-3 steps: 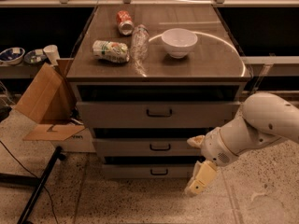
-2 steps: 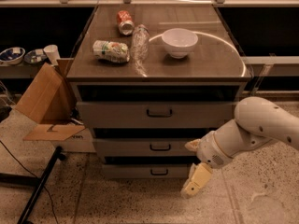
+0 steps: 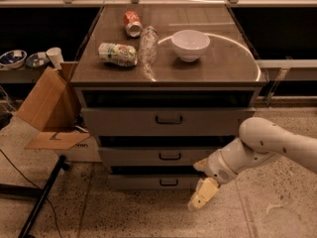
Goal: Open middle drawer
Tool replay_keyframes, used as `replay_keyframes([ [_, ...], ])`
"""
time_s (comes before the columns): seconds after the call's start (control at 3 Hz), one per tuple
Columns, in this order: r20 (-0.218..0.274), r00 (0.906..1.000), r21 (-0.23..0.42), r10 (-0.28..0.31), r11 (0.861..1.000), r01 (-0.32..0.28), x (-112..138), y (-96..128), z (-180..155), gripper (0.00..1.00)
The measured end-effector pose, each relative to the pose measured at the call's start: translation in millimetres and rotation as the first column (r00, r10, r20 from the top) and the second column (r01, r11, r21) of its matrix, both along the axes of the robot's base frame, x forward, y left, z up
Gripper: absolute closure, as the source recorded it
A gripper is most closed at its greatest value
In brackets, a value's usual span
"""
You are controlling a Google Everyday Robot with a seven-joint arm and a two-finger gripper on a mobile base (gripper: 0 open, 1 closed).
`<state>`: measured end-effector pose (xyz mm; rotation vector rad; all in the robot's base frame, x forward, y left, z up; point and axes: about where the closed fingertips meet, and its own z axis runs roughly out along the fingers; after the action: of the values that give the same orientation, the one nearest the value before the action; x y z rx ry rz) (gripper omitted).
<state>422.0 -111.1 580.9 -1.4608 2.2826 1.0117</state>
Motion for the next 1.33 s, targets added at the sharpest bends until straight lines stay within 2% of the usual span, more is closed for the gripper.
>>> replay_keyframes([
  [0.33,-0.05,0.9986,0.039,-0.016,0.999,0.018,7.0,2.1,-30.1,0.0],
  [0.67,-0.062,0.996,0.078,-0.064,0.995,0.069,16.1,7.2,-54.7,0.0],
  [1.0,-0.053,0.9874,0.115,-0.149,0.981,0.154,30.5,9.3,-81.1,0.0],
  [1.33,-0.033,0.9737,0.153,-0.225,0.962,0.228,44.2,9.4,-99.3,0.0],
])
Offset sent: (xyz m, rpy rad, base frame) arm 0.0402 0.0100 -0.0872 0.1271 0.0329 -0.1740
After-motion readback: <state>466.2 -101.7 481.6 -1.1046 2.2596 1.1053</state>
